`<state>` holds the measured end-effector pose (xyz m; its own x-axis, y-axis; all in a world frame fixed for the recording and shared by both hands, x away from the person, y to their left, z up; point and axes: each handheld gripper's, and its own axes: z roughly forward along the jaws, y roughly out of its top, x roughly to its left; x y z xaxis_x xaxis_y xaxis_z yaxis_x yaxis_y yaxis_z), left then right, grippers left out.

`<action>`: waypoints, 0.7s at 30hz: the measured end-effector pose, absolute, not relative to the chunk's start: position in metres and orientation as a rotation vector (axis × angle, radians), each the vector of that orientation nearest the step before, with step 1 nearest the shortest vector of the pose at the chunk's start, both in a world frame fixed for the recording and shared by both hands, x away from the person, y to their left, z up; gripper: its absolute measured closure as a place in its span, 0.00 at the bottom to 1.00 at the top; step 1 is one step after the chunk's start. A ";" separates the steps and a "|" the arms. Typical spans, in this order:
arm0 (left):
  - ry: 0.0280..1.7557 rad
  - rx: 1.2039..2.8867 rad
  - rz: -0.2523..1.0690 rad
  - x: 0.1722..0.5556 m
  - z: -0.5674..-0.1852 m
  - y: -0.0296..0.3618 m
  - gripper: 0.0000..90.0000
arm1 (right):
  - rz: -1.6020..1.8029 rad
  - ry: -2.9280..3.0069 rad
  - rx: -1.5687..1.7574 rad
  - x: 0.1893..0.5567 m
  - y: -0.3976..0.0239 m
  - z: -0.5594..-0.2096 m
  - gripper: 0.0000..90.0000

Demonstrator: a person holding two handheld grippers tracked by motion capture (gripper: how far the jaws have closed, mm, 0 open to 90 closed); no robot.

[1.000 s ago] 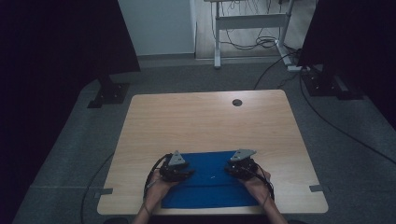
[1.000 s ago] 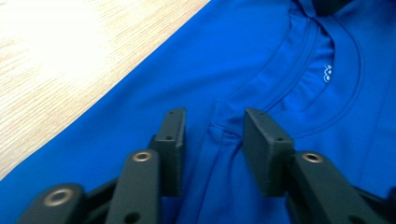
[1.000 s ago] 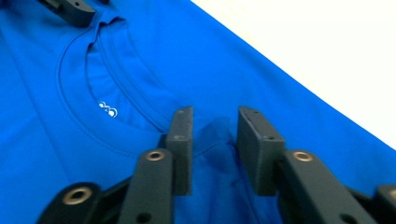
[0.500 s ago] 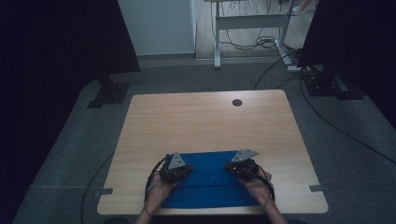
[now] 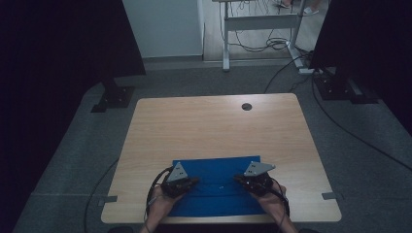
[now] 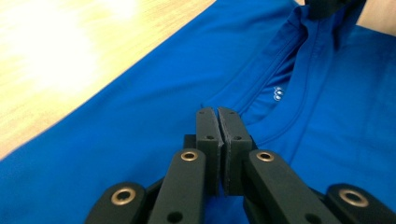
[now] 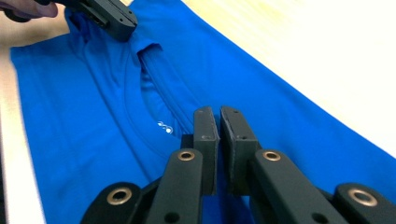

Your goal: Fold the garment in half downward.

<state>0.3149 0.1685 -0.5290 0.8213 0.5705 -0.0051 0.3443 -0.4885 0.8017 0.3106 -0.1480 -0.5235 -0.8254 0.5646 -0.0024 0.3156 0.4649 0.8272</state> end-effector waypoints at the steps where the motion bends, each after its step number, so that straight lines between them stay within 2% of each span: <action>1: 0.670 2.124 0.324 0.313 -0.529 0.169 0.98 | 1.294 2.441 0.751 0.308 -0.149 -0.523 0.94; 14: 0.643 2.111 0.284 0.275 -0.532 0.178 0.98 | 1.339 2.474 0.705 0.278 -0.153 -0.528 0.94; 21: 0.654 2.122 0.285 0.268 -0.534 0.184 0.98 | 1.332 2.507 0.691 0.265 -0.157 -0.536 0.94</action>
<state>0.2683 0.1836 -0.5343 0.8358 0.5480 -0.0340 0.3481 -0.4809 0.8047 0.2650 -0.1571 -0.5357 -0.8652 0.5007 0.0259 0.3018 0.4789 0.8244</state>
